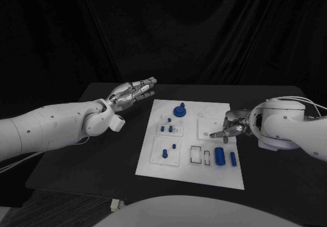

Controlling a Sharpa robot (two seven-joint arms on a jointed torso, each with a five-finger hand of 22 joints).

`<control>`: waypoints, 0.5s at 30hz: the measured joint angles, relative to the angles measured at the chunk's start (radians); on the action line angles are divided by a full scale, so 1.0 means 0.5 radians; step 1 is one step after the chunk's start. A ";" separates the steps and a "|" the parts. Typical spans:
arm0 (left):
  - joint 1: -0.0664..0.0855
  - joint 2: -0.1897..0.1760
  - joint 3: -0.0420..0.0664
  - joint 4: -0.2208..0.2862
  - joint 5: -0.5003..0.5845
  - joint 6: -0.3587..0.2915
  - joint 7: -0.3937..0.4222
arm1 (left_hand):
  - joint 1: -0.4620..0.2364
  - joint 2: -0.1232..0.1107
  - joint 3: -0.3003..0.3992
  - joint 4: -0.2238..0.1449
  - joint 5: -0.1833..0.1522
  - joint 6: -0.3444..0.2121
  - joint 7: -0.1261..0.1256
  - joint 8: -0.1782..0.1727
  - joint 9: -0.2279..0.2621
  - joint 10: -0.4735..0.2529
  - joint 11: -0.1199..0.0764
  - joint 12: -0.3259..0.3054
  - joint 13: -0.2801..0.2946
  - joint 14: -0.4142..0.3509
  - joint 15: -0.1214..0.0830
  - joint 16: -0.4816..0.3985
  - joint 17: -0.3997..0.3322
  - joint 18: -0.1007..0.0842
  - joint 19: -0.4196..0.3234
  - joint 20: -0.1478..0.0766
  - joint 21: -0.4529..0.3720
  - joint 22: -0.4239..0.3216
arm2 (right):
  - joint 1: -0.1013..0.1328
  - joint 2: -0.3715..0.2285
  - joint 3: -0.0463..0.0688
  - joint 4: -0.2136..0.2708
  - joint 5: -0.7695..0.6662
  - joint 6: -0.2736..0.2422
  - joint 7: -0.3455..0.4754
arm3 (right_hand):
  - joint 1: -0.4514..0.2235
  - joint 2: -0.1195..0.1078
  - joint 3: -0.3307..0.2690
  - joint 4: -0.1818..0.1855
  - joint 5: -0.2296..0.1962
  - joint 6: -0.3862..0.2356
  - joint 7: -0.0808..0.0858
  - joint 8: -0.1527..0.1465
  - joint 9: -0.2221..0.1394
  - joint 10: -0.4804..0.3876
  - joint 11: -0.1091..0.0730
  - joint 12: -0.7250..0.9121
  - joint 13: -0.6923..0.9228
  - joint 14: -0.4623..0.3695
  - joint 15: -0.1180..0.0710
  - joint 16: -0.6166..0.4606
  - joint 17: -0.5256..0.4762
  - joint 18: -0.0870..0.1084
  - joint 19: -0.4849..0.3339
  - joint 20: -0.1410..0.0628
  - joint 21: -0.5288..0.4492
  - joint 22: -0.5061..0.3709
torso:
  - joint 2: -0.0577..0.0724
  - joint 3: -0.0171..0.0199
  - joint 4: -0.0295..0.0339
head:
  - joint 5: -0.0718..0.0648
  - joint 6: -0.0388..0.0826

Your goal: Assemble the parts on the task board

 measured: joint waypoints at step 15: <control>-0.002 0.000 0.000 -0.002 0.000 0.003 0.000 | 0.000 0.000 0.000 0.000 0.000 0.000 0.000 0.000 0.000 -0.001 0.013 0.000 0.000 0.000 0.000 0.000 0.000 0.000 0.000 0.000 0.000 -0.008 | -0.056 0.032 0.000 -0.038 0.049 0.044 -0.082 | 0.009 0.005 -0.028 0.006 -0.060 -0.105 -0.010 0.103 0.299 -0.001 -0.007 0.000 0.000 -0.005 -0.012 0.000 0.000 0.000 -0.007 -0.014 0.000 0.001 | 0.001 -0.0002 -0.001 | -0.001 0.000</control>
